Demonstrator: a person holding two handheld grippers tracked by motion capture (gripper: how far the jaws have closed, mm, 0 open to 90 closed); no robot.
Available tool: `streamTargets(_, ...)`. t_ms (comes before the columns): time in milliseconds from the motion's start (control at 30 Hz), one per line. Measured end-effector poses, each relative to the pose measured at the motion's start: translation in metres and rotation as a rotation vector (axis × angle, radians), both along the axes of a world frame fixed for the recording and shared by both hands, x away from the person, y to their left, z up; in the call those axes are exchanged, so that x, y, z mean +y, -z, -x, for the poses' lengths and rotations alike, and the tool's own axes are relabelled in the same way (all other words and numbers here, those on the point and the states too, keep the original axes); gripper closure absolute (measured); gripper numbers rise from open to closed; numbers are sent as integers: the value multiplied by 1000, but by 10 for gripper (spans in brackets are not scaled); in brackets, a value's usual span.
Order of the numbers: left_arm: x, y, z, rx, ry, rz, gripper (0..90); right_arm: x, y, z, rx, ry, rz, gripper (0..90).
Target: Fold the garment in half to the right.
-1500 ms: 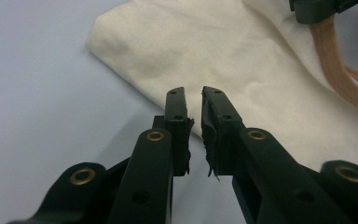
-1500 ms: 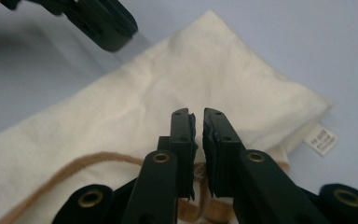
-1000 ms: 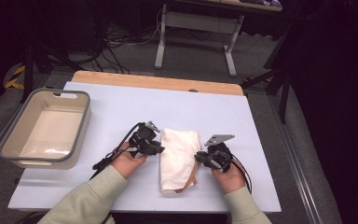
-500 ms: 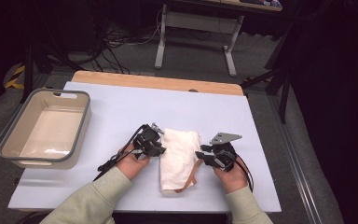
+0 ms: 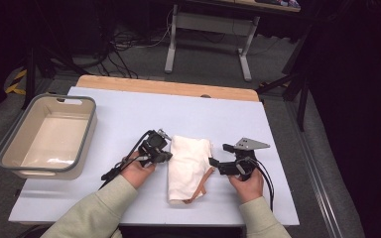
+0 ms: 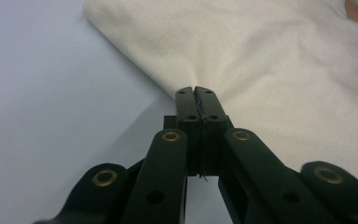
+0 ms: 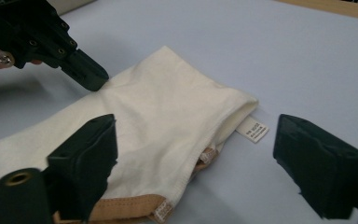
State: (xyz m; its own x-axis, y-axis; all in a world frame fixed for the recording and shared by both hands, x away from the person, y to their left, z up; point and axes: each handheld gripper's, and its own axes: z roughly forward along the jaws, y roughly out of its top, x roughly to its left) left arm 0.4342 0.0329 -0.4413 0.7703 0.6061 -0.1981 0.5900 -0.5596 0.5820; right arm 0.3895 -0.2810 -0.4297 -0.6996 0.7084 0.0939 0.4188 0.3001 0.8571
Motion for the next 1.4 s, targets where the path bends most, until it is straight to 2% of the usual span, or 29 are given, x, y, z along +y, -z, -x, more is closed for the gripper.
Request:
streamTargets(100,1,2,-1,8,-4,5,900,-3,2,-1,-20,-16,-24,86)
streamTargets(167,0,1,2,-11,-1,-15,900,-4,3,-2,-30,-22,-41,82)
streamTargets(233,1,-1,3,-21,-1,-17,900,-4,2,-1,-39,-18,-34,85)
streamTargets(400,12,-7,2,-48,-29,-28,900,-2,6,-2,-26,-18,5,84)
streamTargets(667,37,-10,-3,-34,-77,-19,900,-1,6,-2,-56,-45,-5,50)
streamTargets(933,55,-9,-10,-41,-131,-17,900,2,13,-4,-52,-53,-1,37)
streamTargets(1167,60,-9,-7,-33,-132,-30,900,1,13,-4,-59,-58,-16,30)
streamTargets(1400,61,-8,-8,-36,-134,-24,898,2,14,-4,-59,-69,-17,28)
